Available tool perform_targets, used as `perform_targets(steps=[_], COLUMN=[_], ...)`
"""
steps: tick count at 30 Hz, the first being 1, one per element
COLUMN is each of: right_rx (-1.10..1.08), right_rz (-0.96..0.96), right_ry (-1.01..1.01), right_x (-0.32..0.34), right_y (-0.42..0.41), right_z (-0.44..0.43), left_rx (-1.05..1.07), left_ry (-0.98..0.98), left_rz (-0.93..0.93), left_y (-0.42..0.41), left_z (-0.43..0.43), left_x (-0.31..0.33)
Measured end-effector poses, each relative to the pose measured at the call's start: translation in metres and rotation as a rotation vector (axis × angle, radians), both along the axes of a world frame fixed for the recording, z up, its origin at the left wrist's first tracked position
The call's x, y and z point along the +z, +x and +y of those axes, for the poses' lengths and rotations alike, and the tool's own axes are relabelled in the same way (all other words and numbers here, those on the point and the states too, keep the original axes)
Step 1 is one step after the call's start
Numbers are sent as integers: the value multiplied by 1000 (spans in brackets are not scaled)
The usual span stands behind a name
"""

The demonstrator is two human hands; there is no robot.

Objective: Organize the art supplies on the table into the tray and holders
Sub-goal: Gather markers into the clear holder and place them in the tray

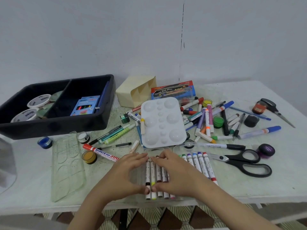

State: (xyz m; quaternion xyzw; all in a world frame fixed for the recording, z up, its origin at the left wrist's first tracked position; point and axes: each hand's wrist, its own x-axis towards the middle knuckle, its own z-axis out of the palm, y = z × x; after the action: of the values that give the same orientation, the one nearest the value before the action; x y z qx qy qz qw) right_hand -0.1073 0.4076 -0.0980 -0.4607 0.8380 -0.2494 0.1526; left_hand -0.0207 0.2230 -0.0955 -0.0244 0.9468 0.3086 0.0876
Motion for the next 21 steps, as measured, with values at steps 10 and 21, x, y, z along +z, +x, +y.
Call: perform_targets(steps=[10,21], right_rx=[18,7], right_rz=[118,102], right_ry=[56,-10], right_x=[1,-4], right_y=[3,3], right_z=[-3,-1], left_rx=[-14,-65], left_ry=[-31,-224], left_rz=[-12,-44], left_y=[-1,-8], left_z=[-1,6], left_x=[0,7])
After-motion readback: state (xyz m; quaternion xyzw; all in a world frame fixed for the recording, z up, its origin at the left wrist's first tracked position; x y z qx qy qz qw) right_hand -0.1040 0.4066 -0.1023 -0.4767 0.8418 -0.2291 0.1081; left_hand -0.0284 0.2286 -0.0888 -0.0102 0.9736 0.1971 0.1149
